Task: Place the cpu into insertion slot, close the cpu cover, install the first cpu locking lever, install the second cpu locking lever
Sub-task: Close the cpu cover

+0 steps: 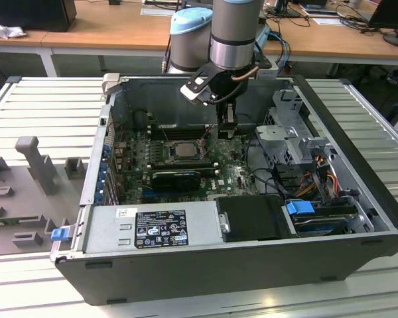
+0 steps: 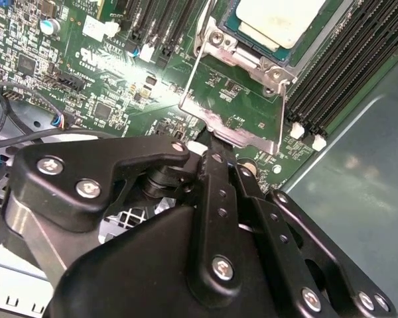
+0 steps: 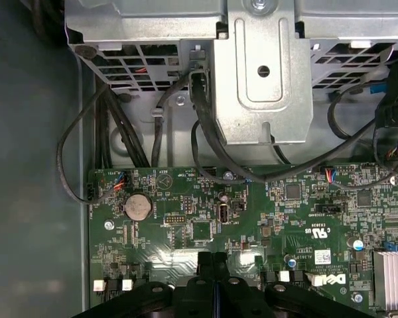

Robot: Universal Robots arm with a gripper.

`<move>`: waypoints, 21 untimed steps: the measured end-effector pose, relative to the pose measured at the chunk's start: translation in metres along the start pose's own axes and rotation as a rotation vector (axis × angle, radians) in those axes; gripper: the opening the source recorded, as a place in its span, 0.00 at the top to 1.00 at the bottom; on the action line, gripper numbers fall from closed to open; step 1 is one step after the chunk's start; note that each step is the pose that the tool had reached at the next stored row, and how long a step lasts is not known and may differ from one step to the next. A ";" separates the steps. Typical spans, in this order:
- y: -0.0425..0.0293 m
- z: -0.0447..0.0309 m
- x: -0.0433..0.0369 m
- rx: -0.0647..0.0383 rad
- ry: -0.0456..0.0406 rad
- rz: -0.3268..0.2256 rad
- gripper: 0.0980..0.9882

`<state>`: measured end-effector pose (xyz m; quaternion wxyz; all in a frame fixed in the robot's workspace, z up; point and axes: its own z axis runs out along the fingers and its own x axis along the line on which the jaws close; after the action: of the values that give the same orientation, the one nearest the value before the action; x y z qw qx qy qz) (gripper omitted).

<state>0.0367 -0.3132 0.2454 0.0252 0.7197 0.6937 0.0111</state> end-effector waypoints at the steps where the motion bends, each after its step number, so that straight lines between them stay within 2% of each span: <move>1: -0.0007 0.0000 0.0000 0.000 0.0000 0.000 0.99; 4: -0.0033 -0.0007 -0.0001 0.000 -0.0002 0.000 0.99; 7: -0.0046 -0.0049 -0.0002 0.000 0.0013 0.000 0.99; 12: -0.0166 -0.0056 -0.0007 0.000 0.0021 0.000 0.99; 21: -0.0214 -0.0058 -0.0009 0.000 0.0020 0.000 0.99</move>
<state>0.0151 -0.3132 0.2502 0.0245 0.7198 0.6937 0.0118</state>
